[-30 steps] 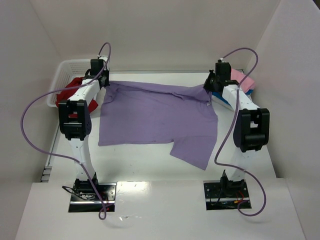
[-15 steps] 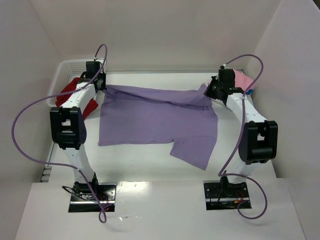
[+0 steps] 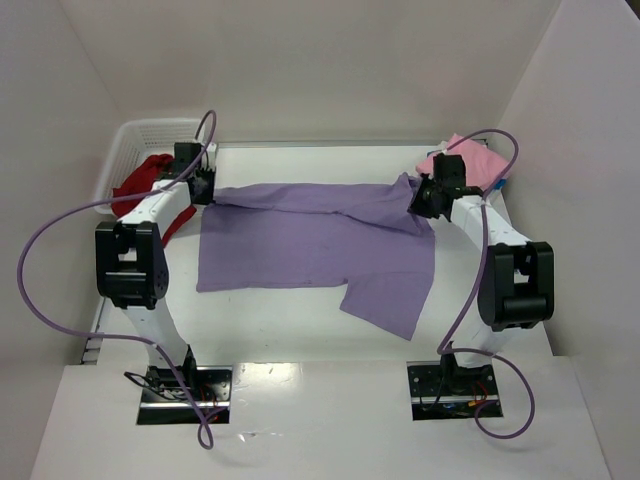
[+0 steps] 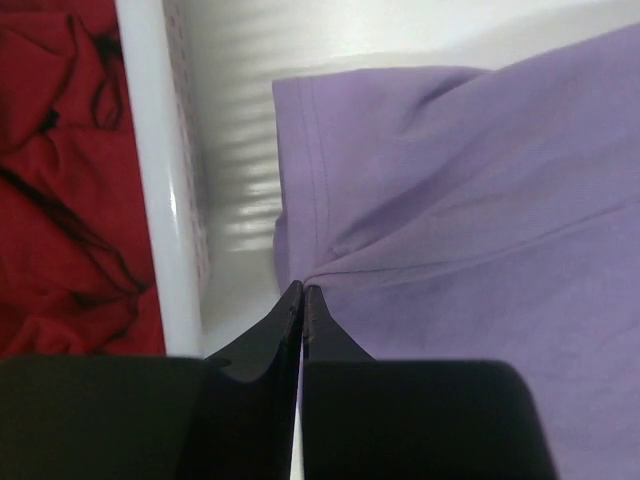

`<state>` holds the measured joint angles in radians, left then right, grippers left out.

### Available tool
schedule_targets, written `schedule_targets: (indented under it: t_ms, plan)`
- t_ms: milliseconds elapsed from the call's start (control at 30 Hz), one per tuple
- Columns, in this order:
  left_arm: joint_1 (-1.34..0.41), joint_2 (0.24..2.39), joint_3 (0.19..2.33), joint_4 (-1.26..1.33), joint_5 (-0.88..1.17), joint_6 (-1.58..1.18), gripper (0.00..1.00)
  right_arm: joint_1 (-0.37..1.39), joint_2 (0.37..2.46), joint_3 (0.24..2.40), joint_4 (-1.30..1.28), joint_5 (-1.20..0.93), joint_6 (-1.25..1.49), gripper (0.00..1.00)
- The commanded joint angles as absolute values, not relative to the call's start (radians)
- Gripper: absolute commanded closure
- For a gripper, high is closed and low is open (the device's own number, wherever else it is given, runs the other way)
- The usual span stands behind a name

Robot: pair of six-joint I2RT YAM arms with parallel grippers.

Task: Fold and stack the t-shirts
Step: Fold the flattened tshirt in 1/3 of the way

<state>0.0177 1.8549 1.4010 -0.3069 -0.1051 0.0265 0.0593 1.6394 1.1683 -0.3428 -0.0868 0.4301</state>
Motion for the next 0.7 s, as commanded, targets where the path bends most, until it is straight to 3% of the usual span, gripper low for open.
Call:
schedule_targets:
  t_ms: [0,667]
  plan:
    - [0.005,1.799,1.37,-0.304,-0.078,0.029,1.0,0.066,1.585,1.164,-0.365,-0.057,0.434,1.0]
    - [-0.014,1.81,1.293,-0.325,-0.262,-0.035,1.0,-0.063,1.529,1.203,-0.407,0.017,0.4,1.0]
